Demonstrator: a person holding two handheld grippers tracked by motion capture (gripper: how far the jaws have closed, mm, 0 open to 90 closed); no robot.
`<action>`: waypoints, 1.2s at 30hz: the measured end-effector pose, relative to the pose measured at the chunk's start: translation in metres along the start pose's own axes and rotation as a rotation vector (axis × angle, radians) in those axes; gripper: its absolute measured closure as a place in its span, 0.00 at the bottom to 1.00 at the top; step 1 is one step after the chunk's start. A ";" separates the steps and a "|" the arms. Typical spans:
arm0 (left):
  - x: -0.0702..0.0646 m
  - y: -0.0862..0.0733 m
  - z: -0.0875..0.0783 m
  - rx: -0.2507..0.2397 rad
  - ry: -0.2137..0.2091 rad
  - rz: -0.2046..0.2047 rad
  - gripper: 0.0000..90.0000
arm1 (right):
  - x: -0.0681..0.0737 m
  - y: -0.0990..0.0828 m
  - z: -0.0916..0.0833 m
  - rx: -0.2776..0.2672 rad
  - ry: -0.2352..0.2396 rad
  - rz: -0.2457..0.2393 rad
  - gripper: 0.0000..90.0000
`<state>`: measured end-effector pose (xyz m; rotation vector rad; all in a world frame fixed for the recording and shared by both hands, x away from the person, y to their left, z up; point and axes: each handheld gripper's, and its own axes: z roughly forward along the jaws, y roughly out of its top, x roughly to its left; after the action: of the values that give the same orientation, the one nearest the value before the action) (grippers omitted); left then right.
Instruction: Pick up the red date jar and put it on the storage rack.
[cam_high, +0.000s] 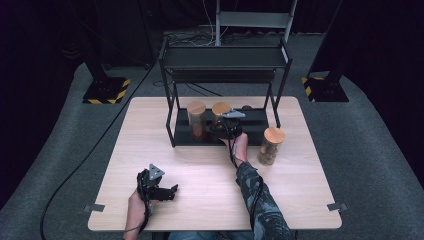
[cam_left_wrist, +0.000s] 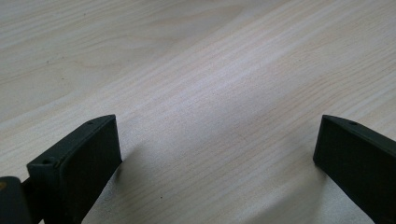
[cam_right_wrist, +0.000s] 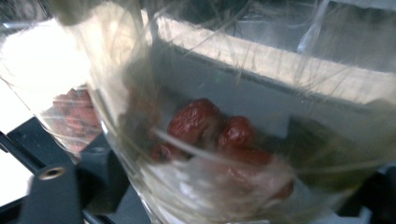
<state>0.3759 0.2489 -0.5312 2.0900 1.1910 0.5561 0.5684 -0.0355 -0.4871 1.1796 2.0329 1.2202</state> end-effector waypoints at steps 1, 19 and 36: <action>0.000 0.000 0.000 0.000 0.000 0.000 0.00 | 0.000 0.000 0.001 0.010 0.010 0.009 0.11; 0.001 0.000 0.000 0.005 -0.006 -0.008 0.00 | -0.004 -0.001 -0.020 0.127 0.049 0.024 0.00; 0.001 0.000 0.000 0.007 -0.010 -0.011 0.00 | 0.018 -0.022 -0.077 0.120 0.099 0.012 0.00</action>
<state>0.3768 0.2499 -0.5313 2.0885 1.1999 0.5369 0.4924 -0.0602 -0.4690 1.2095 2.2018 1.1978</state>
